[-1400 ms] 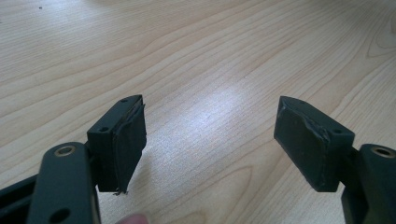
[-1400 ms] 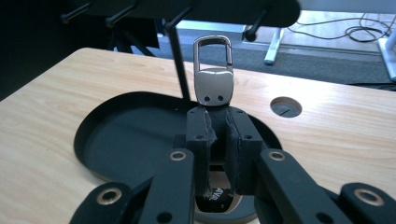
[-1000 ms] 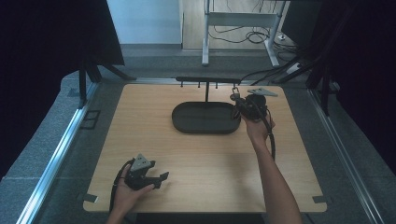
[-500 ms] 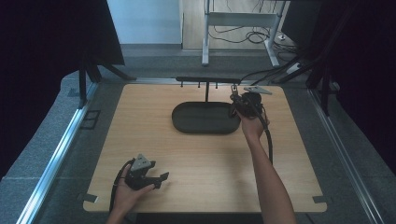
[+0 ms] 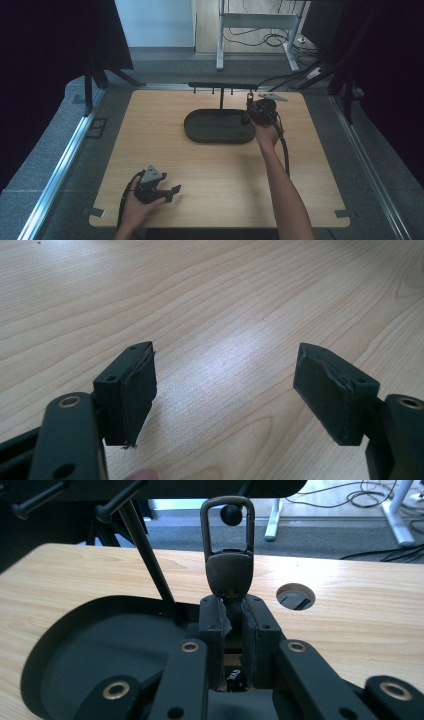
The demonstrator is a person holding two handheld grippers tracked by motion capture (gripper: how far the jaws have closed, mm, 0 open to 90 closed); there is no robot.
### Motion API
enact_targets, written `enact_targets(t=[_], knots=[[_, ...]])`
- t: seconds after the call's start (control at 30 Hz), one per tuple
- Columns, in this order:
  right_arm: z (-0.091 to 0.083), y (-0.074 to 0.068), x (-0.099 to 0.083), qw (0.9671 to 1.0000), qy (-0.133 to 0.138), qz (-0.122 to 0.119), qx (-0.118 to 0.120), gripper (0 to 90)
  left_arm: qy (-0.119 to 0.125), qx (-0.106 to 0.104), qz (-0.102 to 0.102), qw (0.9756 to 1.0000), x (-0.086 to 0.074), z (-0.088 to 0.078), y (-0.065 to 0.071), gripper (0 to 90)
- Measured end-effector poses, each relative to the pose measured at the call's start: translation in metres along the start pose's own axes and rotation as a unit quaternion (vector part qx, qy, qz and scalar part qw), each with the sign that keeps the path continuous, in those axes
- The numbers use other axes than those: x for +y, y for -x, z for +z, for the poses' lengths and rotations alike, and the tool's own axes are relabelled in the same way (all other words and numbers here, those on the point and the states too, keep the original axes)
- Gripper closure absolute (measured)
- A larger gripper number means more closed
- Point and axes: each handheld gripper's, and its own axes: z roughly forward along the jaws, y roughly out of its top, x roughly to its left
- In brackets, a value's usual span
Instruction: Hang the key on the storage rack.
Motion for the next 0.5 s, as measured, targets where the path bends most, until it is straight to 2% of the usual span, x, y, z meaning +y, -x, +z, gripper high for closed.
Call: enact_targets(t=[0.1,0.2,0.3,0.37,0.4,0.5], knots=[[-0.001,0.0,-0.001,1.0,-0.002,0.0,-0.002,78.7,-0.001,0.0,0.001,1.0,0.0,0.0,0.0,25.7],[-0.001,-0.001,-0.001,1.0,-0.008,0.0,0.003,64.3,0.0,0.0,0.001,1.0,0.0,0.0,0.0,25.6],[-0.004,-0.004,-0.002,0.9999,-0.007,-0.011,-0.006,55.3,-0.001,0.0,0.001,1.0,0.0,0.0,0.0,25.7],[-0.007,-0.006,-0.002,0.9999,-0.01,-0.004,-0.007,52.8,-0.001,0.0,0.001,1.0,0.0,0.0,0.0,25.6],[-0.011,-0.007,-0.003,1.0,-0.001,0.002,-0.005,51.2,-0.001,0.0,0.001,1.0,0.0,0.0,0.0,25.6],[-0.02,-0.011,-0.006,0.9999,0.006,-0.003,-0.009,49.4,-0.002,0.001,0.001,1.0,0.0,0.001,0.001,25.7]])
